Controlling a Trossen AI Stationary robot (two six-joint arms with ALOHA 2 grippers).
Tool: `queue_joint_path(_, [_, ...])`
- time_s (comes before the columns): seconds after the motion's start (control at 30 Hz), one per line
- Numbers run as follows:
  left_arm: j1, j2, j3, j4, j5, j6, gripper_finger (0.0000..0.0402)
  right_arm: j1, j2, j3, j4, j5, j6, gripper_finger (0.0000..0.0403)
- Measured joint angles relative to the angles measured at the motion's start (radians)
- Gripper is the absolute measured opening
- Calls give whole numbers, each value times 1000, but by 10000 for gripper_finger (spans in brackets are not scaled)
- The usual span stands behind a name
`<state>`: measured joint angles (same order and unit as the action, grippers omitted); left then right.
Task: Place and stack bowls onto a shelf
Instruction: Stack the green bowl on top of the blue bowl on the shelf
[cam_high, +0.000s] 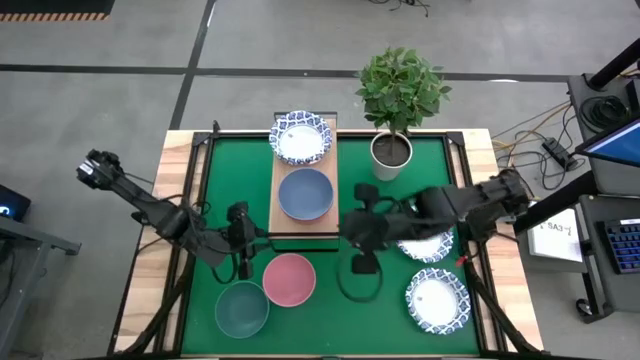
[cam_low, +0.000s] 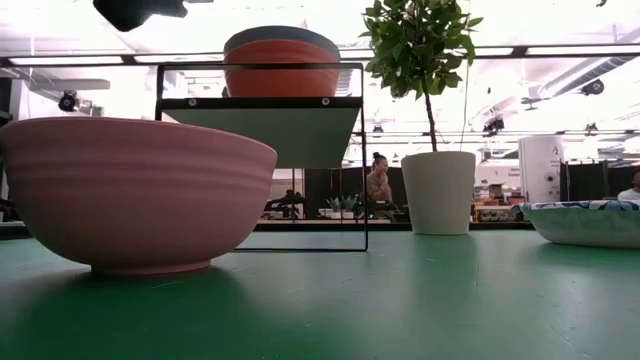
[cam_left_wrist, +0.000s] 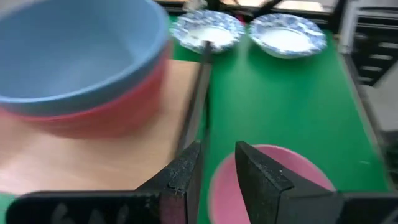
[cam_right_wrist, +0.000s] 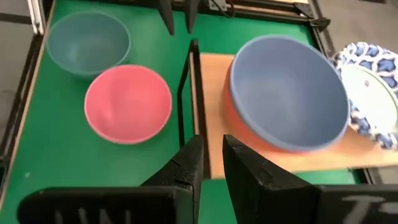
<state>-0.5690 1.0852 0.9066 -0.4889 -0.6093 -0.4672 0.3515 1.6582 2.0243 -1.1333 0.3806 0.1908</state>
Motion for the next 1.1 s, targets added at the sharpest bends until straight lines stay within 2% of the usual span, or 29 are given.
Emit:
queue_joint_path(0.2, [-5, 130, 134, -88, 198, -104, 79, 105, -140, -269, 172, 47, 31, 52])
queue_joint_path(0.33, [-8, 237, 259, -257, 290, -230, 79, 153, -257, -481, 343, 48, 33, 52])
queue_joint_path(0.5, [-48, 376, 399, -428, 372, -323, 79, 195, -402, -748, 570, 49, 0, 52])
queue_joint_path(0.7, [-107, 485, 475, -504, 459, -454, 90, 203, -538, -1024, 883, 34, -80, 52])
queue_joint_path(0.9, [-179, 561, 496, -504, 574, -568, 138, 202, -634, -1215, 1088, 31, -129, 52])
queue_joint_path(1.1, [-265, 653, 528, -496, 575, -621, 182, 202, -695, -1285, 1147, 32, -143, 52])
